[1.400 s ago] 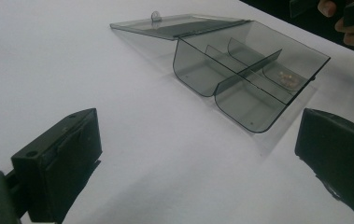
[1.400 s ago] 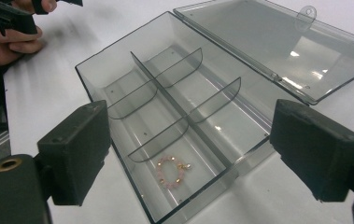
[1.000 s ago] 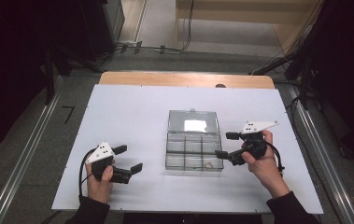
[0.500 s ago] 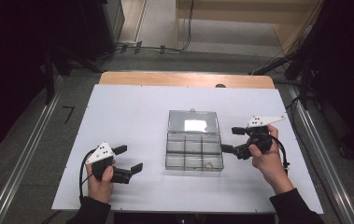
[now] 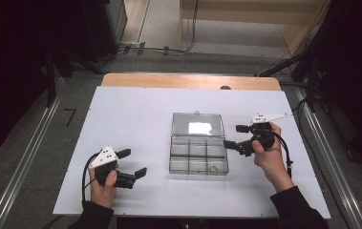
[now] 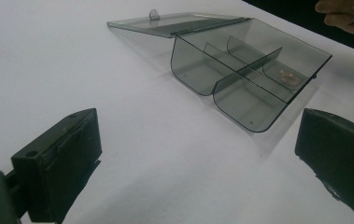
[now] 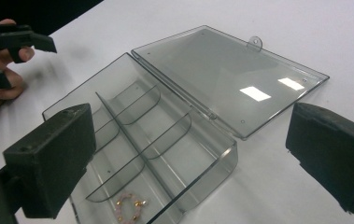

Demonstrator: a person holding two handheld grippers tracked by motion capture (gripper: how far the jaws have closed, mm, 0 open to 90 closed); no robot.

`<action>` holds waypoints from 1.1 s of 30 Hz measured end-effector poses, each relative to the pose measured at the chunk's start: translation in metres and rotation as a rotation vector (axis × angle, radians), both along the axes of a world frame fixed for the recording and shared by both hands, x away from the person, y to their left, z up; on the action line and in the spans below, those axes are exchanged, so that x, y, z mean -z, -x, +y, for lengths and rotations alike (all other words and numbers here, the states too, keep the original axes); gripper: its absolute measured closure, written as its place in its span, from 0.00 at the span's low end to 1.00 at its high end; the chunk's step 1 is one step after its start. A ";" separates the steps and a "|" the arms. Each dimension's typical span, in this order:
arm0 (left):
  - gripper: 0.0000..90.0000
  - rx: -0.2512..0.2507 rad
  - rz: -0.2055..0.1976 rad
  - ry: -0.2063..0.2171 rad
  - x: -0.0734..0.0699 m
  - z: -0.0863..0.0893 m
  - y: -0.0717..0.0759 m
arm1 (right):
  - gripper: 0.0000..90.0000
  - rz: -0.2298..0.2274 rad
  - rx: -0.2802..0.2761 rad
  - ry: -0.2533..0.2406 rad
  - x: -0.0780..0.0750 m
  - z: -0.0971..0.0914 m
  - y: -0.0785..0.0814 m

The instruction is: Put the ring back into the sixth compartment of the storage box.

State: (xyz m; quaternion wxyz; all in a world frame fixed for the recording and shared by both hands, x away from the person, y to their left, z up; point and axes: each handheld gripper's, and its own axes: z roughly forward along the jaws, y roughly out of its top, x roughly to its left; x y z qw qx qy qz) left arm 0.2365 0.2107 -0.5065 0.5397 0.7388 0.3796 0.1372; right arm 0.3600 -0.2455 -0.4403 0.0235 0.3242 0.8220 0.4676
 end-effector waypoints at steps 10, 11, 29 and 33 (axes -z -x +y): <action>0.00 0.005 0.005 -0.008 0.000 -0.001 0.000 | 0.00 0.015 0.025 0.014 0.006 0.006 -0.012; 0.00 0.005 0.005 -0.008 0.000 -0.001 0.000 | 0.00 0.016 0.028 0.017 0.007 0.006 -0.013; 0.00 0.013 0.005 -0.009 0.000 -0.001 0.000 | 0.00 0.034 0.070 0.029 0.018 0.016 -0.029; 0.00 0.014 0.006 -0.010 0.000 -0.001 0.000 | 0.00 0.033 0.070 0.030 0.018 0.020 -0.033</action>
